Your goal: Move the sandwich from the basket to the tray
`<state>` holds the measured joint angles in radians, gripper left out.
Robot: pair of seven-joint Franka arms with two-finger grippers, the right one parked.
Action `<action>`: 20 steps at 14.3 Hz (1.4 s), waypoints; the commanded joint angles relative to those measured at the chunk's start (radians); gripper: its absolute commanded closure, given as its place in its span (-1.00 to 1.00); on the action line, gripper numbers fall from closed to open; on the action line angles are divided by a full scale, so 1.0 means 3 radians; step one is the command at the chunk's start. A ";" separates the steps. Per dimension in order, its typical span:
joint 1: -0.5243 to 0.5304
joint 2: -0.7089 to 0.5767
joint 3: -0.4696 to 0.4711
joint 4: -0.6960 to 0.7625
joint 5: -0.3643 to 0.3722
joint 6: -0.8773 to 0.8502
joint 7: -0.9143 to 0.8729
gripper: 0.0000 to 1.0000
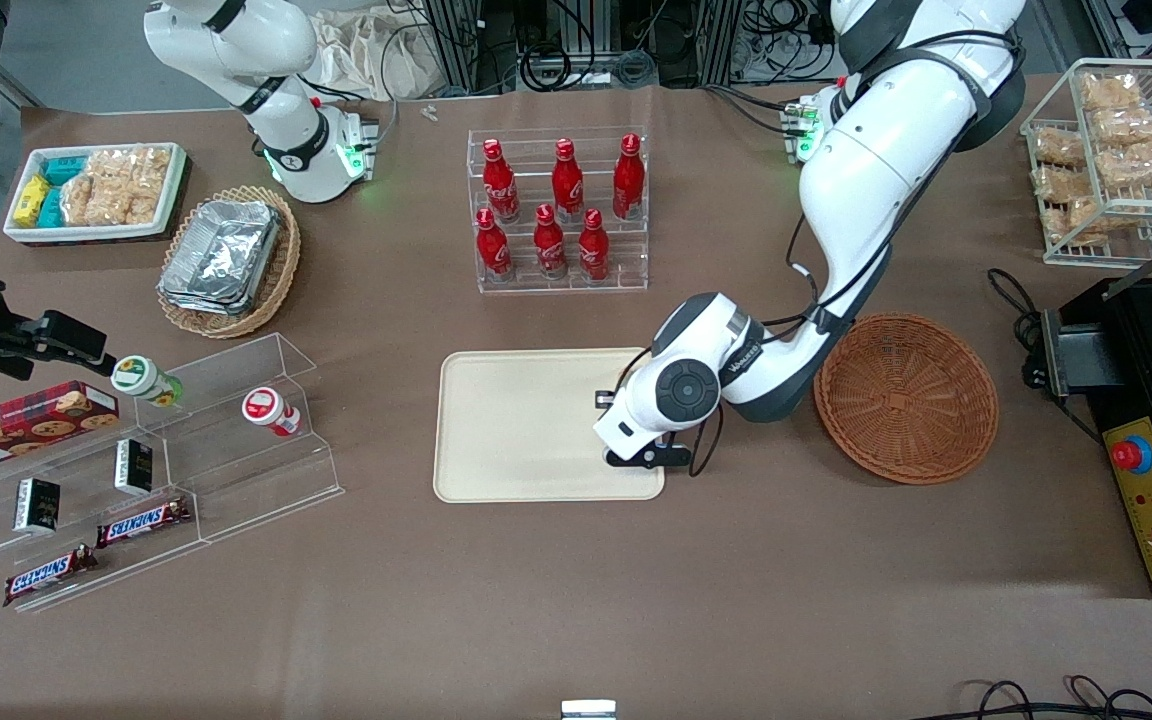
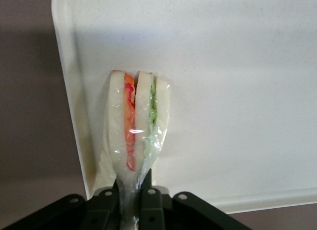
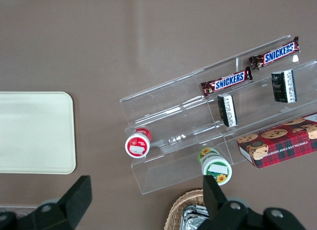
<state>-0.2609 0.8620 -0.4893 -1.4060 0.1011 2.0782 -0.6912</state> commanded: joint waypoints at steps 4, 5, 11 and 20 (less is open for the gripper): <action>-0.0010 -0.0030 0.0066 0.0141 0.0057 -0.0029 -0.0150 -1.00; 0.0020 -0.0106 0.0071 0.0166 0.0067 -0.0050 -0.0150 -1.00; 0.0332 -0.0658 0.0066 0.0172 0.0052 -0.0452 -0.0110 -1.00; 0.1176 -0.1518 0.0051 0.0070 0.0036 -0.1118 0.0241 -1.00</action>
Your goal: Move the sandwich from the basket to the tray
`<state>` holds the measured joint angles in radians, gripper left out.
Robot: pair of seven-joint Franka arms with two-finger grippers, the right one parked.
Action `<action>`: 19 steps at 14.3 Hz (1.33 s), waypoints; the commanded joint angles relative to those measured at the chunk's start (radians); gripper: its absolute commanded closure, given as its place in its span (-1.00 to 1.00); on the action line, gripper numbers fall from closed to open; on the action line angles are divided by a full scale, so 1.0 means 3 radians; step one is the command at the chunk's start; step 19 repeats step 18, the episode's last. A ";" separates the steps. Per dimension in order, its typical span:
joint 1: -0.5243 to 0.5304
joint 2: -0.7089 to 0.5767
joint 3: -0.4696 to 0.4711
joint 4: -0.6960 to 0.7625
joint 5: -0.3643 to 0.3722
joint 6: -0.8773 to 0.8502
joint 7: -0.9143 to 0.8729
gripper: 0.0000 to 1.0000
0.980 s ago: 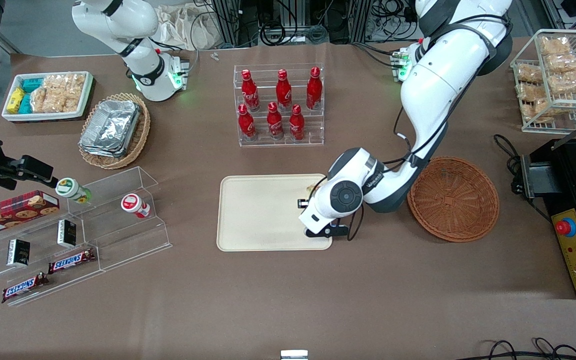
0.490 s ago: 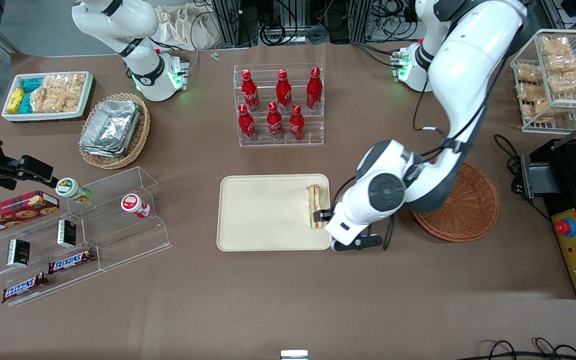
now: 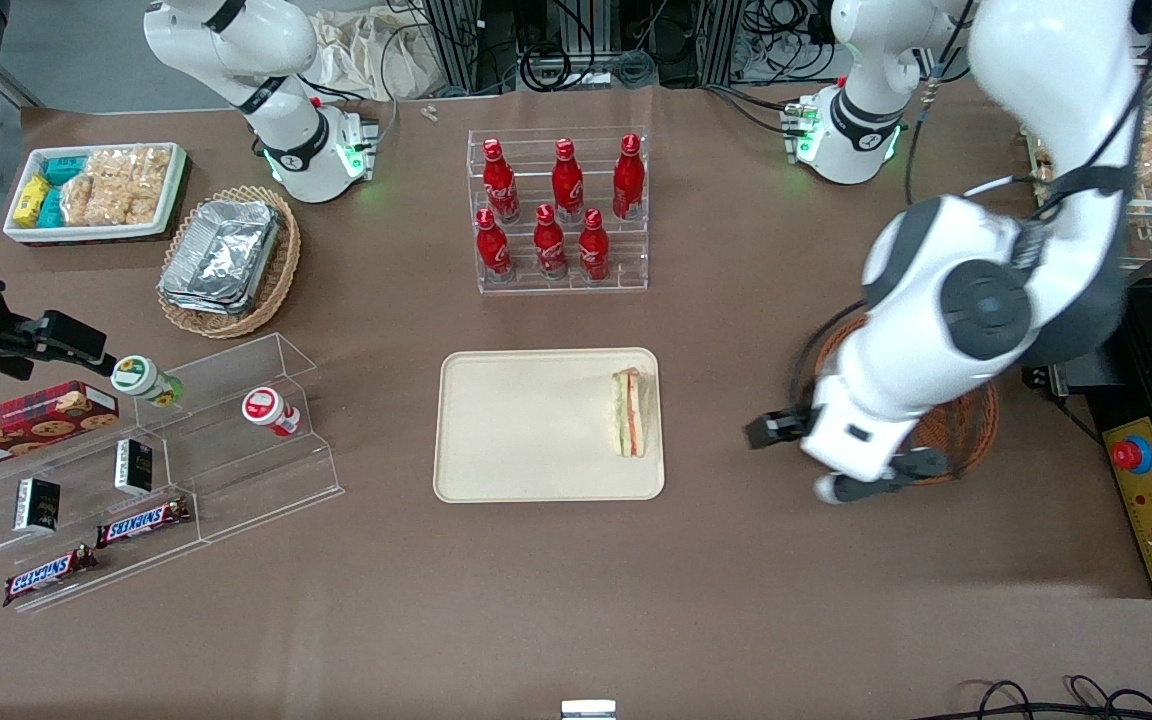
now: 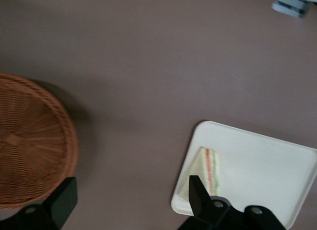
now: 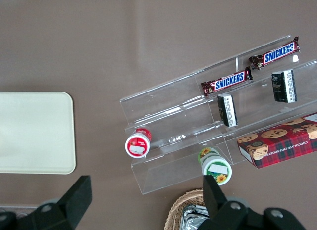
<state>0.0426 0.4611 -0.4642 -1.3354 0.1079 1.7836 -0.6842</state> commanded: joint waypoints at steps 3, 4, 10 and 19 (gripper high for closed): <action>0.0339 -0.0365 0.0064 -0.0278 -0.0002 -0.0396 0.0812 -1.00; 0.0288 -0.0452 0.0277 -0.0329 -0.0022 -0.0433 0.0980 -1.00; 0.0252 -0.0953 0.0723 -0.0891 -0.0037 -0.0392 0.1885 -1.00; 0.0293 -0.0796 0.0908 -0.0468 -0.0022 -0.0474 0.2659 -1.00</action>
